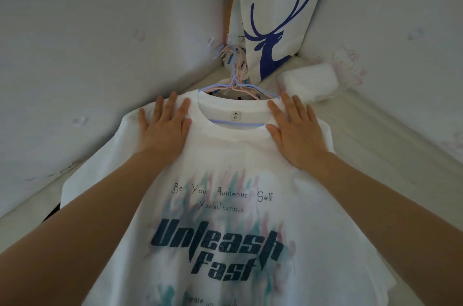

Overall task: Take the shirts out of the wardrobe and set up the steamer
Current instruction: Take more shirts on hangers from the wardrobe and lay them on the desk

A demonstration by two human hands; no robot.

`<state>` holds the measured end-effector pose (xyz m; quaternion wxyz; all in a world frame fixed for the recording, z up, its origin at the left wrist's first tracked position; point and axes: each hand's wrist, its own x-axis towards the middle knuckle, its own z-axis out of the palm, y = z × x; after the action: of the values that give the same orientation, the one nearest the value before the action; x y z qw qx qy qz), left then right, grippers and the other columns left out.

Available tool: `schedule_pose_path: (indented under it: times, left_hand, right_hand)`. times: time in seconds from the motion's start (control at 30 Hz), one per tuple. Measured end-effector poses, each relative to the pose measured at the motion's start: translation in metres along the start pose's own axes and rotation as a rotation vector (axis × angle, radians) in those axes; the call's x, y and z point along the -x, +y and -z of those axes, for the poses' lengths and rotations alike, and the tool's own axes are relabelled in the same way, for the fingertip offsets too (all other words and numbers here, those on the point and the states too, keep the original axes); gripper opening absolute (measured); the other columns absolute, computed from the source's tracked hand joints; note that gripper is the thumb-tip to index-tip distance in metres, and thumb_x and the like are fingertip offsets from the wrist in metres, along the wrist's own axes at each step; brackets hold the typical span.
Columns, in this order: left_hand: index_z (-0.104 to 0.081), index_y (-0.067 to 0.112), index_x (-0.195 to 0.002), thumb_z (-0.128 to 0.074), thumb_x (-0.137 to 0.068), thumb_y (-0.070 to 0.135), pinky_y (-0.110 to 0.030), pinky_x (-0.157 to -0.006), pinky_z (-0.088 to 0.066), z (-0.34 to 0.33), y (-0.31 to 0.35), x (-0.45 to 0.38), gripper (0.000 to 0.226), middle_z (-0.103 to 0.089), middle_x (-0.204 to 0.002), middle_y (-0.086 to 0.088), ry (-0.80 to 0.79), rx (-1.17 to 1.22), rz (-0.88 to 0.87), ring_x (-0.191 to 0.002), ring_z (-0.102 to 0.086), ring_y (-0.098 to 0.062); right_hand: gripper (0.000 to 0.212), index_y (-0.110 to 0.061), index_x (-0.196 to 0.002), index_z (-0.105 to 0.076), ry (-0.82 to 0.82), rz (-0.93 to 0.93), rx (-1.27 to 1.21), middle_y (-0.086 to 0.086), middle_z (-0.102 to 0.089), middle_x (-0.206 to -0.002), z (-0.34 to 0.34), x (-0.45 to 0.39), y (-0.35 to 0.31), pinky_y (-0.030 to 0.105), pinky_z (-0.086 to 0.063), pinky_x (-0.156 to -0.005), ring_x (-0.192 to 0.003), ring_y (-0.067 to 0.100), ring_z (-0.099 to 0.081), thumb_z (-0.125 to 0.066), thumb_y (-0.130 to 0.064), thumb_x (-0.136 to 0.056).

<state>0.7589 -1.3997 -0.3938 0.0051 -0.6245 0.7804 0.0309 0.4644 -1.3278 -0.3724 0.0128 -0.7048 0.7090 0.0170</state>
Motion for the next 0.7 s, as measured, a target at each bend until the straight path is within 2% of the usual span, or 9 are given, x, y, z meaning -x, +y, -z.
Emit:
schedule_pose_path:
  times: [0.07, 0.17, 0.27, 0.33, 0.47, 0.6, 0.7]
  left_hand:
    - [-0.012, 0.036, -0.151, -0.02, -0.101, 0.043, -0.057, -0.115, -0.003, 0.005, 0.004, 0.0, 0.051, -0.002, -0.162, 0.005, -0.018, 0.016, 0.018, -0.148, -0.001, -0.022]
    - [-0.017, 0.031, -0.152, -0.024, -0.101, 0.041, -0.054, -0.116, -0.005, 0.014, 0.011, 0.007, 0.052, -0.004, -0.162, 0.003, -0.048, 0.046, 0.051, -0.148, -0.004, -0.023]
    - [-0.017, 0.025, -0.152, -0.032, -0.1, 0.04, -0.051, -0.117, -0.01, 0.022, 0.014, 0.025, 0.056, -0.009, -0.162, 0.002, -0.098, 0.059, 0.044, -0.148, -0.008, -0.024]
    - [-0.021, 0.021, -0.151, -0.034, -0.1, 0.038, -0.049, -0.114, -0.02, 0.033, 0.016, 0.038, 0.056, -0.016, -0.16, -0.001, -0.142, 0.103, 0.048, -0.146, -0.016, -0.026]
    - [-0.034, 0.019, -0.145, -0.035, -0.1, 0.036, -0.045, -0.102, -0.04, 0.06, 0.037, 0.064, 0.048, -0.047, -0.142, -0.008, -0.18, 0.214, 0.015, -0.127, -0.045, -0.031]
    - [-0.047, 0.022, -0.134, -0.038, -0.098, 0.033, -0.043, -0.09, -0.05, 0.079, 0.063, 0.102, 0.039, -0.063, -0.122, -0.008, -0.097, 0.271, -0.018, -0.109, -0.059, -0.029]
    - [-0.052, 0.02, -0.128, -0.039, -0.097, 0.03, -0.042, -0.079, -0.053, 0.088, 0.079, 0.14, 0.034, -0.067, -0.108, -0.01, -0.012, 0.273, -0.052, -0.093, -0.062, -0.031]
  right_hand:
    - [0.067, -0.017, -0.149, -0.032, 0.001, -0.007, -0.032, 0.014, -0.018, -0.159, 0.004, 0.004, -0.003, 0.052, -0.019, -0.115, -0.144, 0.037, -0.02, -0.015, -0.051, -0.094]
    - [0.056, -0.016, -0.151, -0.026, -0.009, -0.022, -0.059, 0.013, -0.013, -0.16, 0.009, 0.017, -0.004, 0.049, -0.014, -0.117, -0.147, 0.035, -0.012, -0.034, -0.039, -0.1]
    - [0.059, -0.015, -0.153, -0.015, -0.099, -0.005, -0.043, 0.009, -0.007, -0.161, 0.017, 0.036, -0.004, 0.047, -0.007, -0.119, -0.148, 0.03, -0.004, -0.034, -0.032, -0.1]
    - [0.06, -0.015, -0.153, -0.01, -0.166, -0.005, -0.051, 0.006, -0.006, -0.162, 0.024, 0.051, -0.007, 0.045, -0.005, -0.119, -0.149, 0.027, -0.001, -0.034, -0.027, -0.1]
    - [0.053, -0.012, -0.15, -0.02, -0.221, 0.008, -0.082, 0.007, -0.014, -0.16, 0.045, 0.086, -0.017, 0.045, -0.006, -0.119, -0.149, 0.027, -0.001, -0.034, -0.019, -0.099]
    - [0.05, -0.01, -0.148, -0.026, -0.213, -0.003, -0.119, 0.009, -0.022, -0.157, 0.068, 0.128, -0.03, 0.044, -0.012, -0.119, -0.148, 0.028, -0.005, -0.034, -0.018, -0.099]
    - [0.049, -0.011, -0.147, -0.028, -0.2, -0.026, -0.142, 0.009, -0.025, -0.156, 0.079, 0.161, -0.04, 0.044, -0.014, -0.119, -0.148, 0.029, -0.009, -0.036, -0.018, -0.099]
